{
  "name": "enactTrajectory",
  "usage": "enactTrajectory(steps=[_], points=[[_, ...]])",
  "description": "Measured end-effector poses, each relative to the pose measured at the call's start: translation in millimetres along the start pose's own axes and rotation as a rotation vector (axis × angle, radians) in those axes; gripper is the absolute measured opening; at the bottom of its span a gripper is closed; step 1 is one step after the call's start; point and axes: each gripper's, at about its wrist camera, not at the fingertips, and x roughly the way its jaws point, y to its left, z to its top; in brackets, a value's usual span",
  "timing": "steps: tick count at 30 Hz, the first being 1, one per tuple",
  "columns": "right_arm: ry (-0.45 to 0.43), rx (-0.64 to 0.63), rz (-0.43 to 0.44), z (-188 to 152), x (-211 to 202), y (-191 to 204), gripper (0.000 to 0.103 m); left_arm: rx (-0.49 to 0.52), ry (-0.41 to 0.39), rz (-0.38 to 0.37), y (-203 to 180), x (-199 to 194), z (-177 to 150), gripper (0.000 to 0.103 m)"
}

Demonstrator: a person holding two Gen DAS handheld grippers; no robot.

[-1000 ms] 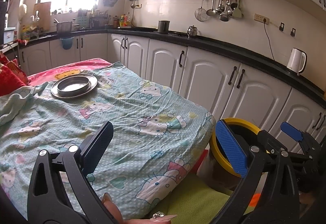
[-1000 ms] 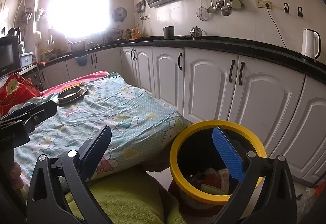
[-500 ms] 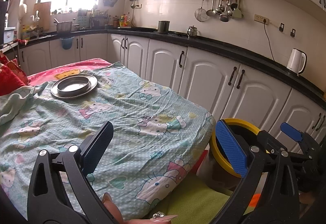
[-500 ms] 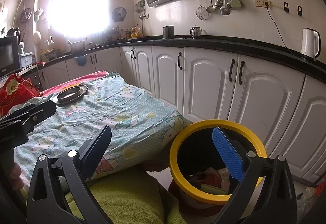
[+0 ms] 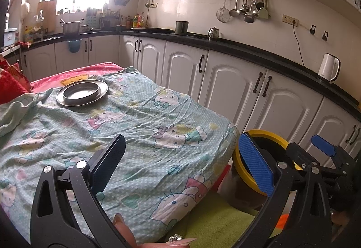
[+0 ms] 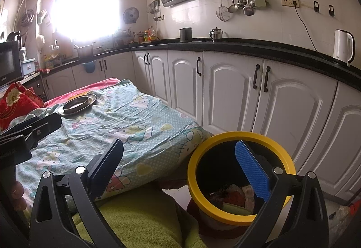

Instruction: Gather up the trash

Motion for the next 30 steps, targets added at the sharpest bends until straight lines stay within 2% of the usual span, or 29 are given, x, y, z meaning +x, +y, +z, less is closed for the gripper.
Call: enactTrajectory(steps=[17,22,24,26,28,30], points=[[0.003,0.007,-0.006,-1,0,-1,0.097,-0.004,0.018,0.017,1,6,-7,0.092],[-0.004,-0.001,0.0,5,1,3,0.097,-0.026,0.031,0.04,20,1,-1,0.092],[-0.009,-0.032,0.044,15,5,18,0.097,-0.06,0.045,0.113,50,-5,-1,0.092],[0.03,-0.091,0.131,26,18,45,0.097,-0.128,0.072,0.177,89,-10,-2,0.092],[0.096,-0.151,0.25,36,37,88,0.097,-0.235,0.112,0.339,155,-21,-8,0.092],[0.207,-0.239,0.412,37,61,158,0.097,-0.326,0.153,0.527,218,-33,-17,0.092]])
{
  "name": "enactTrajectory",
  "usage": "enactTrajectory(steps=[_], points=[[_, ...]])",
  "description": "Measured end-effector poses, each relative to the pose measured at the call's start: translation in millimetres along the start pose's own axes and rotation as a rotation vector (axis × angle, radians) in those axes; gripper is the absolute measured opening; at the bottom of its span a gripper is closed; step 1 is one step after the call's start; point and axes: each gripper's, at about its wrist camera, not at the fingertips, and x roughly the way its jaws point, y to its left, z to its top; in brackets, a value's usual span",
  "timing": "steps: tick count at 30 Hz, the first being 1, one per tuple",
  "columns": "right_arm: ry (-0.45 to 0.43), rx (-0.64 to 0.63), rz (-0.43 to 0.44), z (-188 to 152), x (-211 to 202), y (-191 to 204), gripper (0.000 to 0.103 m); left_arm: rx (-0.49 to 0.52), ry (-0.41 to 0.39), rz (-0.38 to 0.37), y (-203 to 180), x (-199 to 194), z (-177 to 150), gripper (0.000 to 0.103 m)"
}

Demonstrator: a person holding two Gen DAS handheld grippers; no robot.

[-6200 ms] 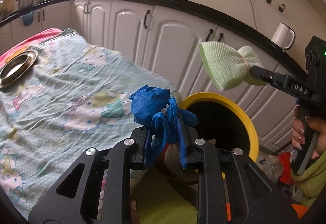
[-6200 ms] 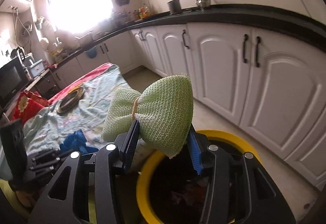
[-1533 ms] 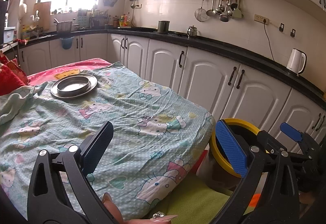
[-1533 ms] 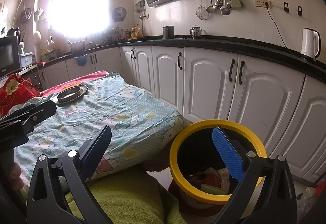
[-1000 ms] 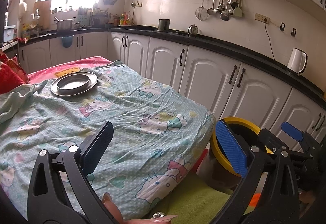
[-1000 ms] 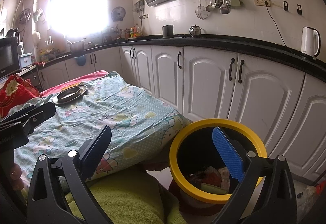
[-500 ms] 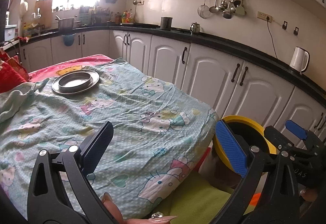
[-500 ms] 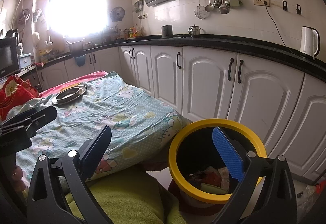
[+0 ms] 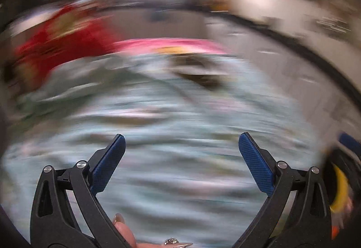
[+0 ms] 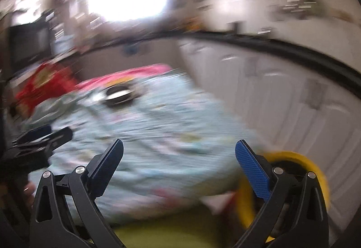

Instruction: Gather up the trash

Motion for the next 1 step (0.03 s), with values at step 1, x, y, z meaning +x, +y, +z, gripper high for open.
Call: enactTrajectory(steps=[1], points=[[0.06,-0.035,0.079,7.8,24.1,28.5,0.097,-0.062,0.016,0.089,36.3,10.3,4.7,0.092]])
